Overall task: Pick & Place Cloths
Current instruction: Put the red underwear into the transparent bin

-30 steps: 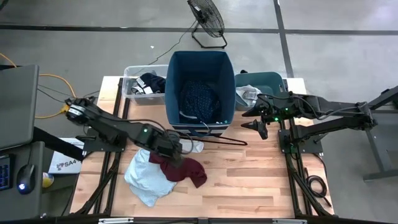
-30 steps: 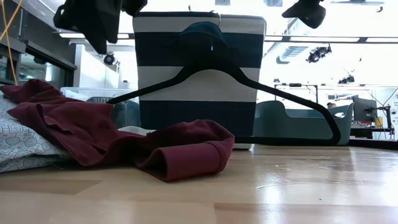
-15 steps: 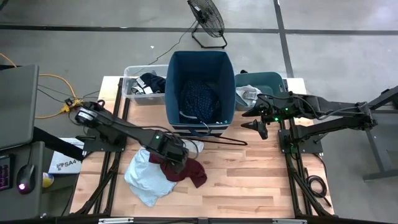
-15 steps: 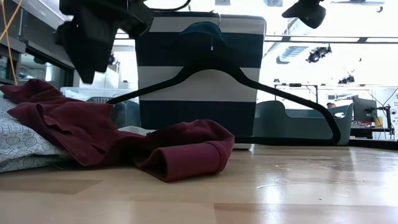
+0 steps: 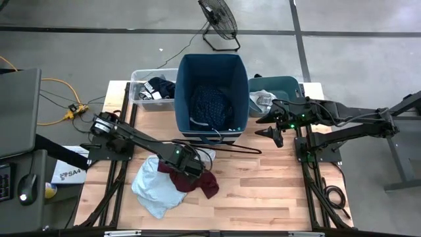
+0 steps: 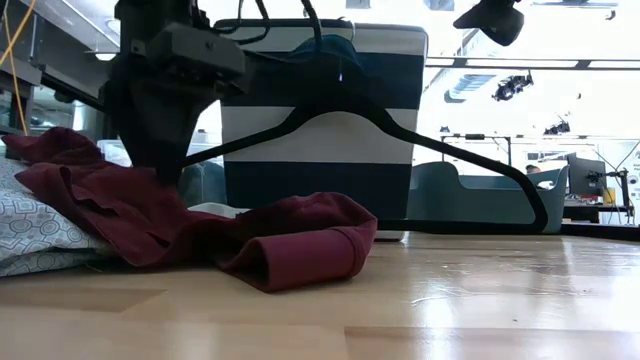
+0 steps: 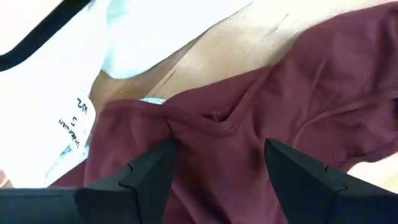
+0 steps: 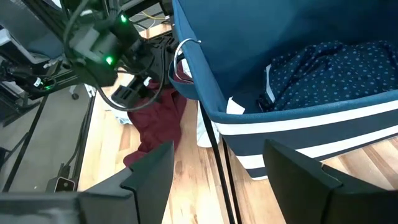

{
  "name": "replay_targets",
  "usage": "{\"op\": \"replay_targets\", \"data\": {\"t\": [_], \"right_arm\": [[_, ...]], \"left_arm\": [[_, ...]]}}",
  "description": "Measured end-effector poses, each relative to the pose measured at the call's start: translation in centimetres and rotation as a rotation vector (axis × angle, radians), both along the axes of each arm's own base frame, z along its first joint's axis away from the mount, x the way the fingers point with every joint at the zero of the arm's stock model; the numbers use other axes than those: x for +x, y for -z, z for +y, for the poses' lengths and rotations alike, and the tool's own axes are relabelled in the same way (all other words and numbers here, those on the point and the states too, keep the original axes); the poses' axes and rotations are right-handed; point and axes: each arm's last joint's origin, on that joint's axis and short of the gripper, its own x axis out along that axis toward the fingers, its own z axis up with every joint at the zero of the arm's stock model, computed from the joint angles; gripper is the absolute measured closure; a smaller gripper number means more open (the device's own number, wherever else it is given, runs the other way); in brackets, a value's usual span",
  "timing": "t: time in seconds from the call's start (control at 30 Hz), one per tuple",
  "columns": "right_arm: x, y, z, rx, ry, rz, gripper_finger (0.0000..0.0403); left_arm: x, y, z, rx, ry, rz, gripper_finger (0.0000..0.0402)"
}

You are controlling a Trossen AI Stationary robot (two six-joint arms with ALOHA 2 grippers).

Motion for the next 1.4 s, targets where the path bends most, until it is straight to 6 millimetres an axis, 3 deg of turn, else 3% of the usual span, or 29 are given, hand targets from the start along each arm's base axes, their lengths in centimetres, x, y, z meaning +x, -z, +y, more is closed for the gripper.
{"op": "replay_targets", "data": {"t": [0.13, 0.23, 0.57, 0.77, 0.93, 1.1, 1.3, 1.4], "right_arm": [[0.0, 0.0, 0.0, 0.000, 0.000, 0.000, 0.0166], [0.0, 0.0, 0.0, 0.000, 0.000, 0.000, 0.0166], [0.0, 0.0, 0.0, 0.000, 0.000, 0.000, 0.0166], [0.0, 0.0, 0.0, 0.000, 0.000, 0.000, 0.0166], [0.0, 0.0, 0.0, 0.000, 0.000, 0.000, 0.0166], [0.0, 0.0, 0.0, 0.000, 0.000, 0.000, 0.0166], [0.0, 0.0, 0.0, 0.000, 0.000, 0.000, 0.0166], [0.0, 0.0, 0.0, 0.000, 0.000, 0.000, 0.0166]], "left_arm": [[0.1, 0.4, -0.1, 0.004, 0.001, 0.012, 0.0166], [0.2, 0.4, -0.1, 0.003, 0.000, 0.008, 0.0194], [0.2, 0.4, -0.3, -0.076, 0.005, 0.025, 0.0382], [0.3, -0.2, -0.5, -0.118, 0.067, 0.044, 0.0398], [0.9, -3.3, -0.8, -0.114, 0.125, 0.015, 0.0399], [1.1, -8.0, -0.6, -0.064, 0.197, -0.009, 0.0400], [-0.2, -14.5, -0.1, -0.032, 0.249, -0.025, 0.0401], [-0.8, -17.4, 0.1, -0.031, 0.273, -0.137, 0.0401]]}}
